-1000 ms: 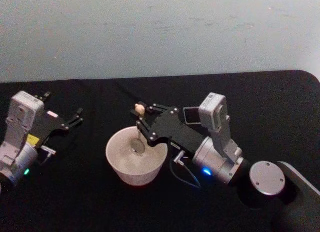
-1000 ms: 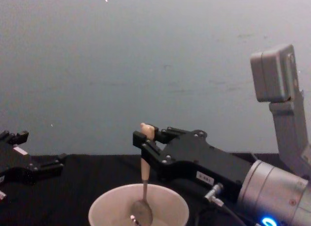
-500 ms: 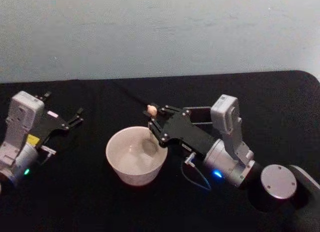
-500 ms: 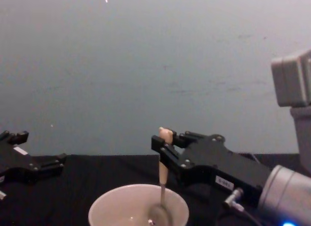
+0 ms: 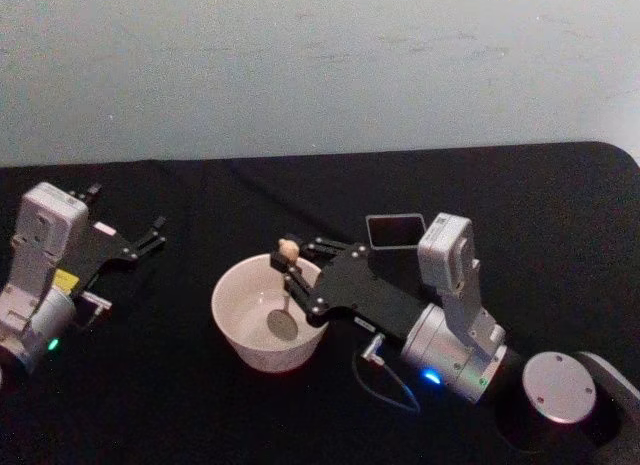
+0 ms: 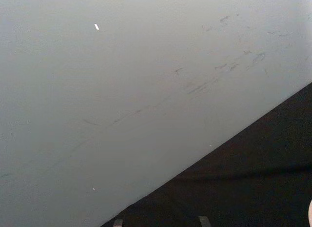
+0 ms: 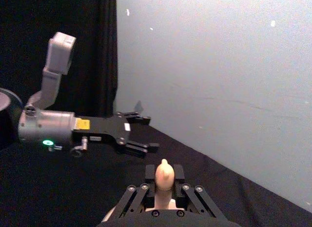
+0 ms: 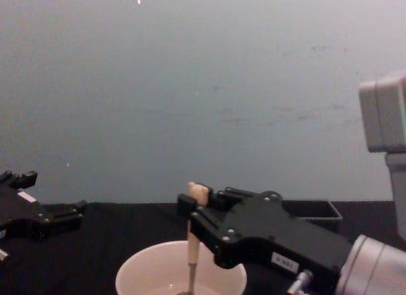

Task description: Pick up the stirring spoon with one hand, stir inside the cup, then place it back in its original position.

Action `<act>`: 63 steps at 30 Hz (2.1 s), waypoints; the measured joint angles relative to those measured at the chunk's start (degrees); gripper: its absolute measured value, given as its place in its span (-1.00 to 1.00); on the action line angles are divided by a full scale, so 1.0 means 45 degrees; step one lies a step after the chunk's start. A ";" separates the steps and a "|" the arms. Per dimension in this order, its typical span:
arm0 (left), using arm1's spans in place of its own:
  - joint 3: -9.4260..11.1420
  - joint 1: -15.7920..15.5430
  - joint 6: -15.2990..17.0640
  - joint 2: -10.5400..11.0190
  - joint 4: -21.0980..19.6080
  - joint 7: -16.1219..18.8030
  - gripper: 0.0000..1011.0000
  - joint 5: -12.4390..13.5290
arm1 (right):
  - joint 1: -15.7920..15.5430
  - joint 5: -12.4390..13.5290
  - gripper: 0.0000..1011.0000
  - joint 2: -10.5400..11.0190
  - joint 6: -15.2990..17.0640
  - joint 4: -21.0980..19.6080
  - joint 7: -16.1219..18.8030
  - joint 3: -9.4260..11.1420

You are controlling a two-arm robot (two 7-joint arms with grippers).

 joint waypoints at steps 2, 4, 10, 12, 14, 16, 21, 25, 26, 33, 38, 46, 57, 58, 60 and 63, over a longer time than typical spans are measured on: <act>0.0000 0.0000 0.0000 0.0000 0.0000 0.0000 0.98 -0.0001 | 0.0021 -0.0008 -0.58 -0.0089 -0.0002 0.0003 0.0016 -0.0116; -0.0001 0.0000 0.0000 0.0000 0.0000 0.0000 0.98 -0.0001 | 0.0087 -0.0019 -0.58 -0.0167 -0.0007 0.0051 0.0016 -0.0180; 0.0000 0.0000 0.0000 0.0000 0.0000 0.0000 0.98 -0.0001 | 0.0557 -0.0198 -0.58 -0.0571 -0.0151 0.0598 -0.0094 -0.0367; -0.0001 0.0000 0.0000 0.0000 0.0000 0.0000 0.98 -0.0001 | 0.0778 -0.0289 -0.58 -0.0733 -0.0249 0.0882 -0.0198 -0.0371; 0.0000 0.0000 0.0000 0.0000 0.0000 0.0000 0.98 0.0000 | 0.0900 -0.0343 -0.58 -0.0815 -0.0298 0.1042 -0.0267 -0.0358; 0.0000 0.0000 0.0000 0.0000 0.0000 0.0000 0.98 -0.0001 | 0.1092 -0.0421 -0.58 -0.0926 -0.0373 0.1281 -0.0393 -0.0295; -0.0001 0.0000 0.0000 0.0000 -0.0001 0.0000 0.98 0.0000 | 0.1314 -0.0512 -0.58 -0.1010 -0.0456 0.1618 -0.0574 -0.0110; 0.0000 0.0000 0.0000 0.0000 0.0000 0.0000 0.98 0.0000 | 0.1363 -0.0532 -0.58 -0.0997 -0.0458 0.1716 -0.0648 0.0057; 0.0000 0.0000 0.0000 0.0000 0.0000 0.0000 0.98 0.0000 | 0.1364 -0.0532 -0.58 -0.0992 -0.0457 0.1718 -0.0648 0.0076; 0.0000 0.0000 0.0000 0.0000 0.0000 0.0000 0.98 0.0000 | 0.1308 -0.0532 -0.58 -0.0968 -0.0451 0.1678 -0.0627 0.0162; 0.0000 0.0000 0.0000 -0.0001 0.0000 0.0000 0.98 0.0000 | 0.1216 -0.0517 -0.58 -0.0932 -0.0437 0.1560 -0.0544 0.0174; 0.0000 0.0000 0.0000 0.0000 0.0000 0.0000 0.98 0.0000 | 0.1071 -0.0332 -0.58 -0.0812 -0.0386 0.1139 -0.0417 0.0245; -0.0001 0.0000 0.0000 0.0000 0.0000 0.0000 0.98 -0.0001 | 0.0771 0.0759 -0.58 0.0075 0.0120 -0.1275 -0.0010 0.0821; -0.0001 0.0000 0.0000 0.0000 0.0000 0.0000 0.98 0.0000 | 0.0755 0.0836 -0.58 0.0141 0.0147 -0.1418 0.0009 0.0868; 0.0000 0.0000 0.0000 0.0000 0.0000 0.0000 0.98 0.0000 | 0.0715 0.0996 -0.58 0.0273 0.0186 -0.1709 0.0033 0.0972; 0.0000 0.0000 0.0000 0.0000 0.0000 0.0000 0.98 0.0000 | 0.0635 0.1269 -0.58 0.0557 0.0236 -0.2202 0.0043 0.1197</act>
